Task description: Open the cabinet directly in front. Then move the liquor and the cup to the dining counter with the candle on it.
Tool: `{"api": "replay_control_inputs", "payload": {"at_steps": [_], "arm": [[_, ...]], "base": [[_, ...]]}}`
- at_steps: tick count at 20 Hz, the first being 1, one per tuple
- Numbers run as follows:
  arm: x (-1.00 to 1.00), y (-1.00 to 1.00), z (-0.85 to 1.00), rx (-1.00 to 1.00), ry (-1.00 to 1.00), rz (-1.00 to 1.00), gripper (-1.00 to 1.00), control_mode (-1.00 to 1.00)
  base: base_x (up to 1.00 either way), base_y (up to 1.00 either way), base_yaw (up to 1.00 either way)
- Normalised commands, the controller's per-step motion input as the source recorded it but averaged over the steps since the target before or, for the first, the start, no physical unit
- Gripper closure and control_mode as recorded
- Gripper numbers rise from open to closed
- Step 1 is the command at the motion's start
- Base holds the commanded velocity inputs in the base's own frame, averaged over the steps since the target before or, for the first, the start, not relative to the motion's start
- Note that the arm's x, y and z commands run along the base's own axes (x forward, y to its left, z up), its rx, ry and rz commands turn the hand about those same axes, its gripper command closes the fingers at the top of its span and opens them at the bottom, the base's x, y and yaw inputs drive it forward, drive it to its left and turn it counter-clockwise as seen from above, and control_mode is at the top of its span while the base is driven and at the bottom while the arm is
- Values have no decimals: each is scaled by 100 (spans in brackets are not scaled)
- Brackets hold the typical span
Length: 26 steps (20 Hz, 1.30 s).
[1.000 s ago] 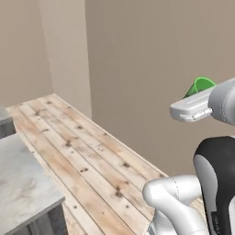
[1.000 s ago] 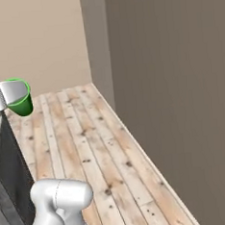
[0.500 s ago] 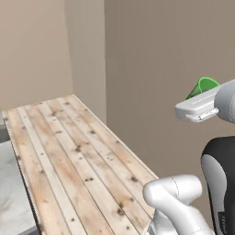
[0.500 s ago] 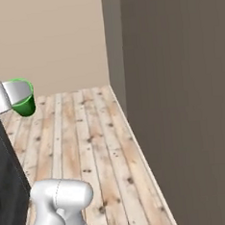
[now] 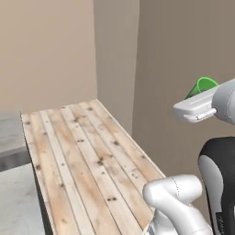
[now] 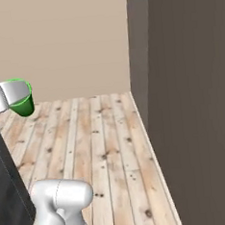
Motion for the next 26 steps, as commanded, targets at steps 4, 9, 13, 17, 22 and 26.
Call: {"api": "replay_control_inputs", "payload": {"at_steps": [4, 9, 13, 17, 22, 26], "arm": [[0, 0, 0, 0, 0, 0, 100, 100], [0, 0, 0, 0, 0, 0, 100, 100], [0, 0, 0, 0, 0, 0, 100, 100], [0, 0, 0, 0, 0, 0, 100, 100], [0, 0, 0, 0, 0, 0, 100, 100], [0, 0, 0, 0, 0, 0, 100, 100]], "base": [[100, 0, 25], [100, 0, 24], [100, 0, 23], [100, 0, 22], [100, 0, 23], [100, 0, 24]]}}
